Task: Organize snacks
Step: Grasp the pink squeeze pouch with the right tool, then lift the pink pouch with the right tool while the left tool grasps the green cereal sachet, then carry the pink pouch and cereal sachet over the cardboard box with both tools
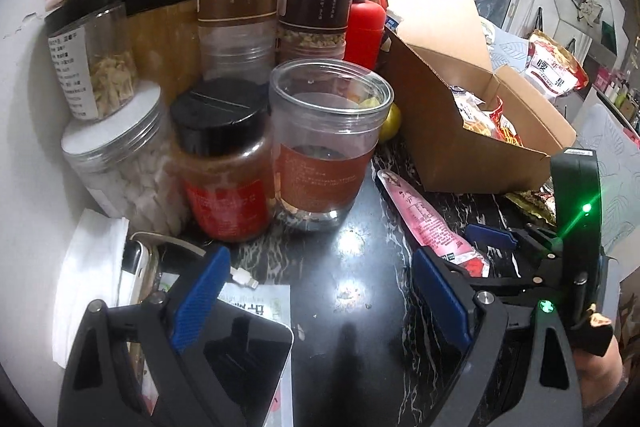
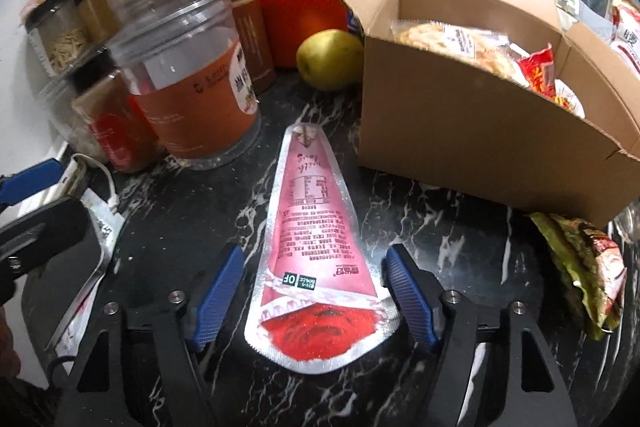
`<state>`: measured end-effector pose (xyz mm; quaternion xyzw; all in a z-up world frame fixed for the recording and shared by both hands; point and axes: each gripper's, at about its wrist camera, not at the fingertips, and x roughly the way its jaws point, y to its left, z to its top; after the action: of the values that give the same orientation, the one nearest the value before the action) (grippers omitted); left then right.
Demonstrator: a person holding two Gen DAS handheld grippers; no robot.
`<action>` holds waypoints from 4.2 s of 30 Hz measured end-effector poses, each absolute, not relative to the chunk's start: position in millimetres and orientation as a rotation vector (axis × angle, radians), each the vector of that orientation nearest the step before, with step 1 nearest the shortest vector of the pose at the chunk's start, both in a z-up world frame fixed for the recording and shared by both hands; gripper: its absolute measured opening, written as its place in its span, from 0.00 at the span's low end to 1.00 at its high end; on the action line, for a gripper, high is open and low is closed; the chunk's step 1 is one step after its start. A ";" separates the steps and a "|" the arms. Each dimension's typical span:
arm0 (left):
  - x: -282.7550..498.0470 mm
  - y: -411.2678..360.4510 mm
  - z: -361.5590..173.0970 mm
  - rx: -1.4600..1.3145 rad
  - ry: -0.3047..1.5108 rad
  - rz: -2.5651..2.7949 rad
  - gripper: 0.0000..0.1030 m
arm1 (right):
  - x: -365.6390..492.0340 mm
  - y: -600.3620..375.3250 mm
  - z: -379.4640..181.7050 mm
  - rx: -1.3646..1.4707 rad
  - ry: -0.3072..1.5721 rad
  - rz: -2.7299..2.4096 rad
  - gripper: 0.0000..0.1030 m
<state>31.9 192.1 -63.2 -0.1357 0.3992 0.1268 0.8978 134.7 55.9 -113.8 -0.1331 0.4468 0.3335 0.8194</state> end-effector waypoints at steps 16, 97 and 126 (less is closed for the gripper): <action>41.3 178.3 -55.7 -0.279 0.825 0.239 0.91 | 125.2 40.0 -103.9 -0.268 0.923 0.740 0.25; 100.7 -28.0 -26.7 -0.167 0.842 -0.126 0.49 | 85.9 -214.5 -39.5 0.117 0.802 0.487 0.25; 155.4 76.7 93.6 -0.143 0.487 -0.021 0.49 | 168.5 -121.7 67.5 0.044 0.555 0.690 0.26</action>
<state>155.4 76.7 93.6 -0.0708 0.2407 -0.0105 0.9679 168.5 -121.7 67.5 0.0213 0.2687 0.3338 0.9033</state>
